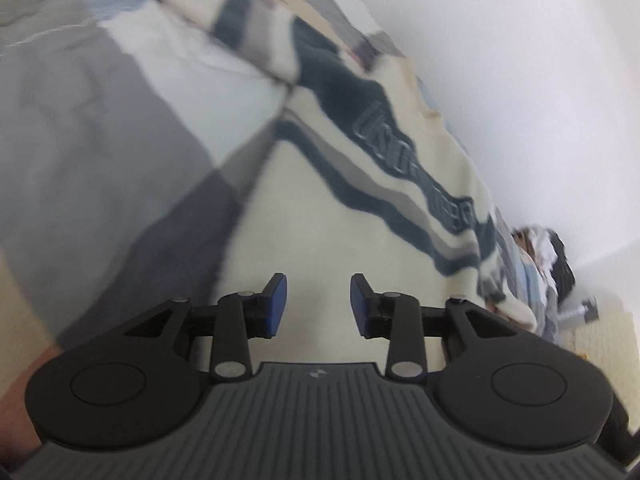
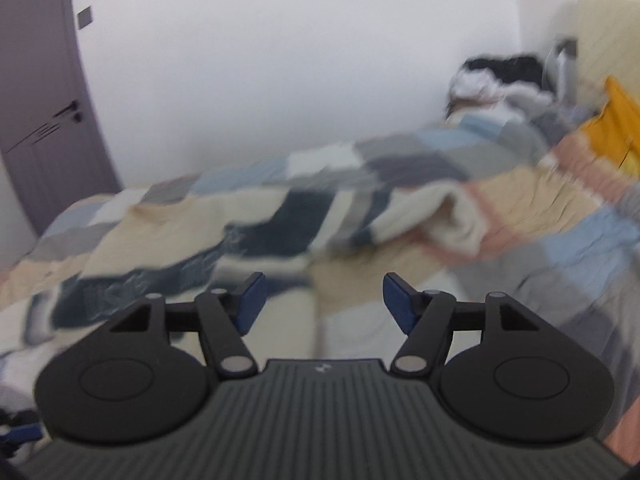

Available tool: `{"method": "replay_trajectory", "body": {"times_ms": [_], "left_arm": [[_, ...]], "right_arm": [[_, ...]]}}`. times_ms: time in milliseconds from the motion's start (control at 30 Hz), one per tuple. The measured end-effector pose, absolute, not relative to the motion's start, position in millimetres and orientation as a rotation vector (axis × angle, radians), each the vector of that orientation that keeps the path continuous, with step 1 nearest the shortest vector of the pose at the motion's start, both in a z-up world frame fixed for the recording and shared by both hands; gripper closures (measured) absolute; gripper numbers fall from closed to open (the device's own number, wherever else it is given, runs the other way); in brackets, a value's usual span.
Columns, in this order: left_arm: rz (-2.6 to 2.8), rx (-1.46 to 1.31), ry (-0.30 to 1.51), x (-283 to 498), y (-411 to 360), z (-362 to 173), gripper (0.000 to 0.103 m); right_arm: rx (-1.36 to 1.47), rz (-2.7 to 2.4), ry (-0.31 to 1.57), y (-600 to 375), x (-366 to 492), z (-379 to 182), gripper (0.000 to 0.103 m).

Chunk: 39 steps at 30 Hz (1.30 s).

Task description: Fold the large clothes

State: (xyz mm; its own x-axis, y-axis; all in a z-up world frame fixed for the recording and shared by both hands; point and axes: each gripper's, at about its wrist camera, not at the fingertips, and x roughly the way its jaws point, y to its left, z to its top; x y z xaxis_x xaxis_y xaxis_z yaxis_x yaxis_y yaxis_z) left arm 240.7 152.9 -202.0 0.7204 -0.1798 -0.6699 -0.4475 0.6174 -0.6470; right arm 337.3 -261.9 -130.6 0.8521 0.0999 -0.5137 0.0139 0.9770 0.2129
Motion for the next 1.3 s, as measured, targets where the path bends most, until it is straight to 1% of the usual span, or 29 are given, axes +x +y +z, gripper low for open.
{"method": "replay_trajectory", "body": {"times_ms": [133,200,233,267,367,500,567,600,633,667,733,767,833,900,933,967,1100,1300], "left_arm": [[0.242,-0.922,0.767,225,156,-203,0.055],[0.271,-0.912,0.771,218,154,-204,0.052],[0.289,-0.905,0.776,215,153,-205,0.051],[0.307,-0.902,0.782,213,152,-208,0.051],[0.363,-0.891,0.800,207,150,-213,0.051],[0.388,-0.864,0.844,209,144,-221,0.051],[0.371,-0.889,0.867,211,142,-227,0.051],[0.352,-0.906,0.883,212,141,-230,0.051],[0.339,-0.913,0.893,213,140,-231,0.051],[0.337,-0.907,0.897,214,138,-231,0.051],[0.324,-0.905,0.903,214,135,-229,0.052],[0.315,-0.906,0.913,215,133,-229,0.052],[0.308,-0.880,0.922,215,127,-226,0.055],[0.293,-0.855,0.929,216,122,-222,0.078],[0.285,-0.862,0.925,216,122,-221,0.084],[0.278,-0.869,0.919,216,123,-218,0.086],[0.245,-0.882,0.870,207,129,-197,0.089],[0.194,-0.892,0.840,193,140,-161,0.090]], "right_arm": [[0.262,0.145,0.673,-246,318,-151,0.036],[0.273,0.169,0.733,-241,313,-165,0.029],[0.292,0.168,0.761,-241,311,-173,0.021],[0.312,0.165,0.790,-241,311,-182,0.019],[0.355,0.154,0.907,-240,315,-206,0.019],[0.422,0.126,0.992,-242,321,-226,0.020],[0.450,0.169,1.016,-241,323,-233,0.032],[0.451,0.177,1.020,-240,323,-235,0.034],[0.450,0.172,1.021,-239,322,-236,0.042],[0.453,0.172,1.022,-241,322,-237,0.057],[0.476,0.185,1.019,-246,323,-236,0.072],[0.495,0.196,1.010,-250,322,-235,0.077],[0.496,0.213,0.990,-252,319,-230,0.081],[0.479,0.236,0.965,-253,316,-222,0.083],[0.464,0.248,0.952,-252,314,-218,0.084],[0.445,0.261,0.940,-251,312,-212,0.085],[0.353,0.304,0.901,-247,307,-185,0.085],[0.283,0.365,0.893,-252,306,-146,0.086]]}}
